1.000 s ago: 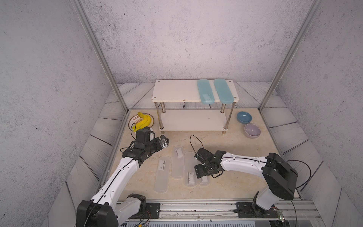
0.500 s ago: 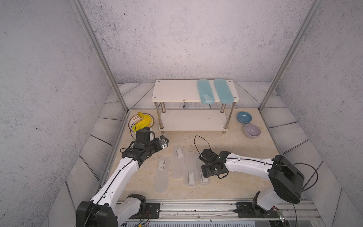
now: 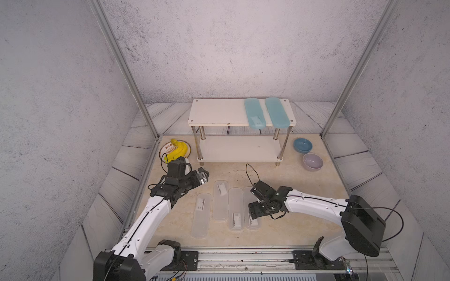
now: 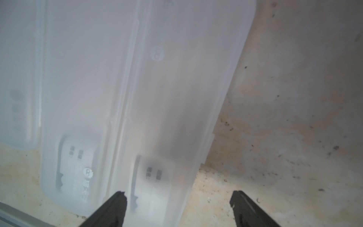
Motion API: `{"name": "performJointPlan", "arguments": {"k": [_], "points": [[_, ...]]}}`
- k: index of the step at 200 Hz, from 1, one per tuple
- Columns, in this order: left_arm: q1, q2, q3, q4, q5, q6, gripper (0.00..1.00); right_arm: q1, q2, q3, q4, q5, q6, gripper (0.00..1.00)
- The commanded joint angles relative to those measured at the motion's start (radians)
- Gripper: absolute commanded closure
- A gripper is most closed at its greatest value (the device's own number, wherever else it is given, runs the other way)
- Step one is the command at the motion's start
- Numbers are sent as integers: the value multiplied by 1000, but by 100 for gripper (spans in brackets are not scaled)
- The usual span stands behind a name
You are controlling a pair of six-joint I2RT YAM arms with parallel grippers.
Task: Place the pencil cases on the shelf according to color
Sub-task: Pick up the pencil case from the center of the board.
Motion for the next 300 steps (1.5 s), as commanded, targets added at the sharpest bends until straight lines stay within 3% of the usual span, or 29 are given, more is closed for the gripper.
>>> {"name": "performJointPlan", "arguments": {"k": [1, 132, 187, 236, 300], "points": [[-4, -29, 2, -17, -8, 21, 1, 7, 25, 32, 8, -38, -15, 11], [-4, -19, 10, -25, -3, 32, 1, 38, 160, 74, -71, 64, 16, 11], [-6, -11, 13, -20, 5, 28, 1, 22, 80, 4, -153, 195, 50, 9], [-6, -11, 17, -22, 7, 30, 1, -34, -24, -39, -176, 201, 51, 8], [-6, -12, 17, -21, 7, 30, 1, -29, -184, -90, -155, 142, 91, 8]]}}
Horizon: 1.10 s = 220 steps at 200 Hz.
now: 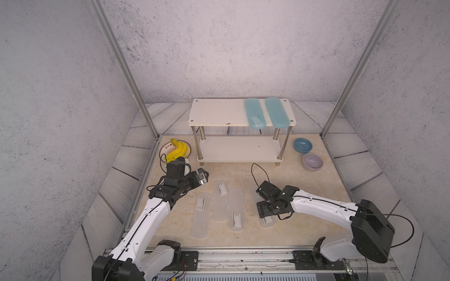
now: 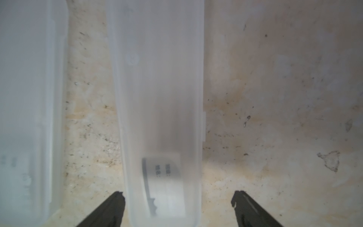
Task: Place the pencil cases on the shelf according to color
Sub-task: Pick up the pencil case from the center of the board.
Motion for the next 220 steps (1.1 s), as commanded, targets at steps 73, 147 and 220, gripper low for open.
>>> {"name": "performJointPlan", "arguments": {"k": [73, 147, 220], "points": [[-5, 16, 19, -3, 9, 18, 1, 72, -63, -118, 70, -74, 99, 8], [-5, -16, 1, -20, -9, 24, 1, 128, 83, -72, 34, -19, 135, 8], [-4, -16, 5, -25, -12, 33, 1, 128, 73, -57, -14, 41, 114, 7]]}}
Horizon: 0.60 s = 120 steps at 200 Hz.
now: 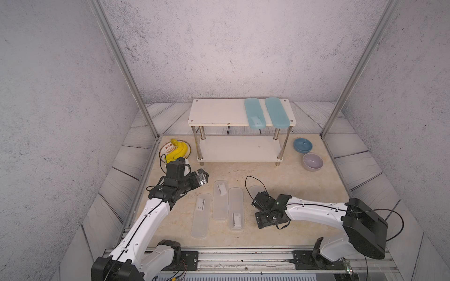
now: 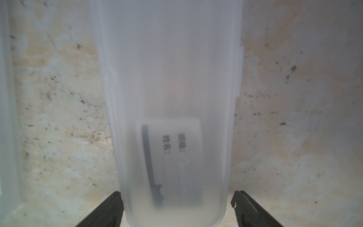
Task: Place the pencil cases on the shelf according to color
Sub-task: Pick up the pencil case from the center of the board.
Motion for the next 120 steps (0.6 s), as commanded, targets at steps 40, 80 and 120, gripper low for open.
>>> {"name": "performJointPlan", "arguments": {"k": [40, 80, 120], "points": [[-4, -10, 2, -8, -8, 15, 1, 6, 26, -12, 40, -23, 5, 7], [-4, -13, 4, -13, -11, 19, 1, 4, 46, -29, 76, -30, 11, 7], [-4, -16, 4, -13, -11, 19, 1, 6, 54, -32, 74, -26, 8, 12]]}}
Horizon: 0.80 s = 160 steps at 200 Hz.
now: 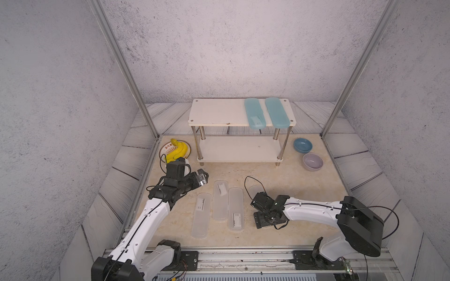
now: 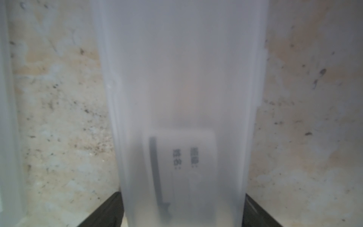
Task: Place the pencil cases on the shelf according to color
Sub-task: Pick up the pencil case from the center of the board.
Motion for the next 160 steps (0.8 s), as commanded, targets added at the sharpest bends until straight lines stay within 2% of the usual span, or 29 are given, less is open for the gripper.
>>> {"name": "performJointPlan", "arguments": {"k": [1, 28, 66, 117, 160], "points": [[-4, -16, 4, -10, -11, 14, 1, 5, 19, -16, -9, 6, 5, 12], [-4, -18, 1, -4, -13, 10, 1, 6, 5, -12, -48, 40, 1, 19], [-4, -20, 33, -26, -26, 16, 1, 6, -91, -7, -82, 74, 2, 31], [-5, -50, 76, -14, -59, 36, 1, 5, -202, 148, -196, 149, -69, 35], [-3, -7, 204, -13, -67, 78, 1, 5, -227, 313, -250, 167, -124, 38]]}}
